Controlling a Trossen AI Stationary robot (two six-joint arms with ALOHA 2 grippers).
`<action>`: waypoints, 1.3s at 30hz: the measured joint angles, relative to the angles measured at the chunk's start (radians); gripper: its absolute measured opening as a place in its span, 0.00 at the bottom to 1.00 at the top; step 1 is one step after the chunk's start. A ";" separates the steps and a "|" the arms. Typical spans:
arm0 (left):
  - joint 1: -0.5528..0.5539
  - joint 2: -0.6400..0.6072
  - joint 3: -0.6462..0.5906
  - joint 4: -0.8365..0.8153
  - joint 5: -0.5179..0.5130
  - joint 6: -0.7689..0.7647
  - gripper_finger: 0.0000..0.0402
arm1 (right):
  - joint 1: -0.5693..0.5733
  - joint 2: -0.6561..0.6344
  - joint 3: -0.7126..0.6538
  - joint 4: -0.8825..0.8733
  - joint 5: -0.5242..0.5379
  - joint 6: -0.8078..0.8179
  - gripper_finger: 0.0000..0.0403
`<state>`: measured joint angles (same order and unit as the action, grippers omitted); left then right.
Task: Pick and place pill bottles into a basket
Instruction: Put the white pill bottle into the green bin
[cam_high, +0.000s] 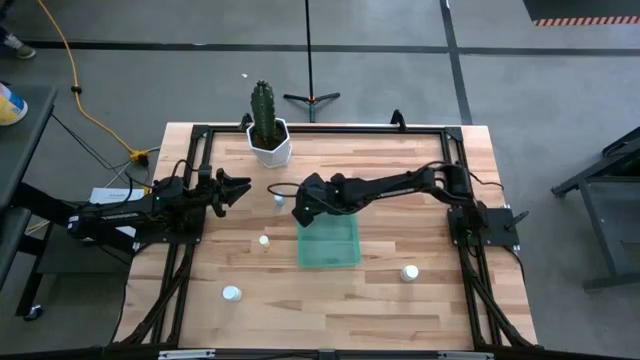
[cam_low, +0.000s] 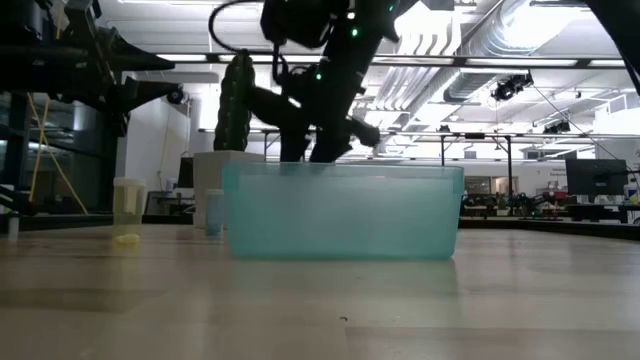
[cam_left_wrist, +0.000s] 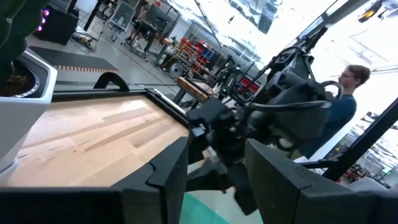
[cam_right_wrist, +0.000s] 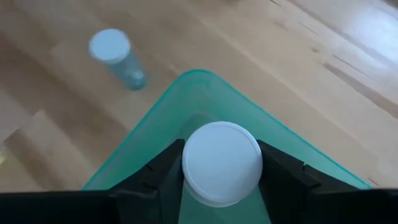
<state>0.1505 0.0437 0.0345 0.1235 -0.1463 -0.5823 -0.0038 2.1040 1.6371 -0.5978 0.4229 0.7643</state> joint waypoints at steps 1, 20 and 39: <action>0.000 0.000 0.000 0.000 0.000 0.000 0.48 | -0.004 0.007 0.000 0.007 0.000 0.001 0.43; 0.000 0.000 0.000 0.000 0.000 0.000 0.48 | -0.003 0.019 0.000 0.042 -0.010 -0.005 0.54; 0.000 0.000 0.000 -0.001 0.000 0.000 0.48 | -0.003 -0.103 0.000 0.067 -0.021 -0.175 0.53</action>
<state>0.1505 0.0437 0.0345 0.1226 -0.1463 -0.5823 -0.0067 2.0008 1.6371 -0.5312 0.4017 0.5892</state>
